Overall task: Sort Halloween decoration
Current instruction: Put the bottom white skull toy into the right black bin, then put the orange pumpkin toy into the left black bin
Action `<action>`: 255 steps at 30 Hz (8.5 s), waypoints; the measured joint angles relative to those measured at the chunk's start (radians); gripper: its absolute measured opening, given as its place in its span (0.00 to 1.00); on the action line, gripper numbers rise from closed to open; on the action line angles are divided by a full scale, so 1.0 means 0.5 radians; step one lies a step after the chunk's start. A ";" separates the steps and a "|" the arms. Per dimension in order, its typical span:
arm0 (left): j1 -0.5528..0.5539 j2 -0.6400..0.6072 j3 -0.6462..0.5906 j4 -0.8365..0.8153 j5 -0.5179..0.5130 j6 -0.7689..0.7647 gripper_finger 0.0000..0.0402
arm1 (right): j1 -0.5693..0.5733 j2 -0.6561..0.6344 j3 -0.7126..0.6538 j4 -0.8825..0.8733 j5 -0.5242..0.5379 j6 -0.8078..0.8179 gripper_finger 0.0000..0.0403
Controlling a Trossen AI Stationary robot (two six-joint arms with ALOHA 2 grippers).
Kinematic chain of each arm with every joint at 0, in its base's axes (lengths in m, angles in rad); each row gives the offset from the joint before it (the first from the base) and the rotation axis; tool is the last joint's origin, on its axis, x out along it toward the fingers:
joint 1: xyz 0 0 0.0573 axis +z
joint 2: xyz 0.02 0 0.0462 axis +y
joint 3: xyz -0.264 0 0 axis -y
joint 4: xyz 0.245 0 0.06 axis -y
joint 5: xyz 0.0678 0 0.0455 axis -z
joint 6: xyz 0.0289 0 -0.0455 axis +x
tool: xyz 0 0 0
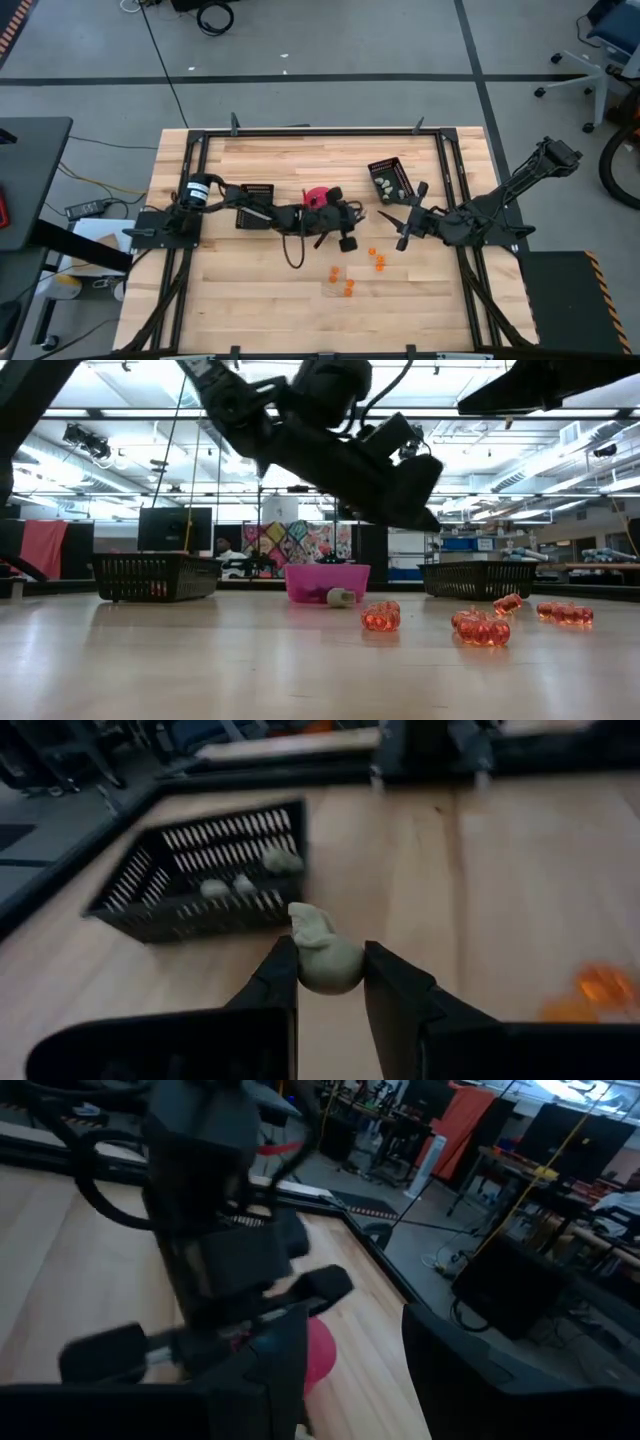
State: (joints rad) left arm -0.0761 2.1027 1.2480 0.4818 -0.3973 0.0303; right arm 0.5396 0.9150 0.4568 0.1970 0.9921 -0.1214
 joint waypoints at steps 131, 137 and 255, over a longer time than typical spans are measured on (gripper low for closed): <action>-0.208 0.234 0.948 -1.736 0.340 -0.033 0.13 | 0.306 -0.054 -0.002 -0.202 0.200 0.174 0.41; -0.228 0.249 0.955 -1.592 0.350 -0.037 0.13 | 0.235 -0.037 -0.003 -0.496 0.035 0.465 0.41; -0.092 0.516 0.952 -1.219 0.468 -0.126 0.00 | 0.192 -0.037 -0.002 -0.555 0.159 0.508 0.41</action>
State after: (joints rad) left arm -0.1219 2.3608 1.7241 -0.1279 -0.1631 -0.0326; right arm 0.6353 0.8963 0.4561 -0.0804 1.0717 0.1326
